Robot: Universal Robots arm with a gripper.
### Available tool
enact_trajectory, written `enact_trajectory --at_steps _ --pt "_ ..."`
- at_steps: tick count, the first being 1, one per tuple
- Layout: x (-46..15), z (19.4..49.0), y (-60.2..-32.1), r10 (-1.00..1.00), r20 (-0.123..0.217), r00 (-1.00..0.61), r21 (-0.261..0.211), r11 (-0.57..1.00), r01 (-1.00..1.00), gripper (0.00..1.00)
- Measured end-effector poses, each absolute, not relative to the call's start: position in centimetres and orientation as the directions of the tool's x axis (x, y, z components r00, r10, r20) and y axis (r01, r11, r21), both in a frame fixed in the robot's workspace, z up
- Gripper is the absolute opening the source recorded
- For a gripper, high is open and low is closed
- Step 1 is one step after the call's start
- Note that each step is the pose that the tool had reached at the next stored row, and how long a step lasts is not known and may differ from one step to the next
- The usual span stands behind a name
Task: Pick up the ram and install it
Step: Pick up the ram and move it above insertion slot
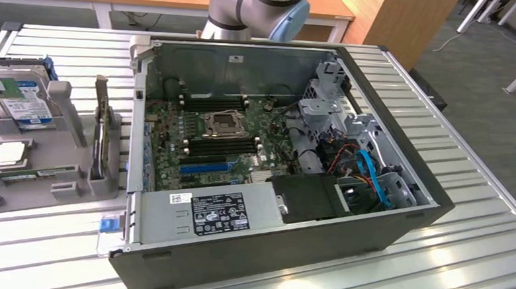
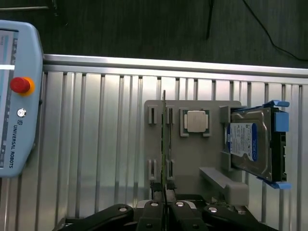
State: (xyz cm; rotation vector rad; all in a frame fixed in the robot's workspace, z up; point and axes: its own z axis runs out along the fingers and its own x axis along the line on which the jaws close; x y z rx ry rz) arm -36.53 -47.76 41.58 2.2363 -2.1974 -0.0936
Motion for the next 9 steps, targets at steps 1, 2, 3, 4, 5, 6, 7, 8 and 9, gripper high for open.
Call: enact_trajectory --at_steps 1,2,3,4,5,6,7,8,9 --pt "-36.5 41.8 -47.8 -0.999 -0.039 0.017 0.045 -0.018 -0.999 0.12" --pt "-36.5 42.0 -47.8 -0.999 -0.039 0.017 0.045 -0.018 -0.999 0.12" --pt "-36.5 42.3 -47.8 -0.999 -0.039 0.017 0.045 -0.018 -0.999 0.12" --pt "-36.5 42.5 -47.8 -0.999 -0.039 0.017 0.045 -0.018 -0.999 0.12" --pt "-36.5 42.7 -47.8 -0.999 -0.039 0.017 0.045 -0.018 -0.999 0.12" --pt "-36.5 42.8 -47.8 -0.999 -0.039 0.017 0.045 -0.018 -0.999 0.12" --pt "-36.5 42.9 -47.8 -0.999 -0.039 0.017 0.045 -0.018 -0.999 0.12" --pt "-36.5 42.9 -47.8 -0.999 -0.039 0.017 0.045 -0.018 -0.999 0.12" --pt "-36.5 42.9 -47.8 -0.999 -0.039 0.017 0.045 -0.018 -0.999 0.12"
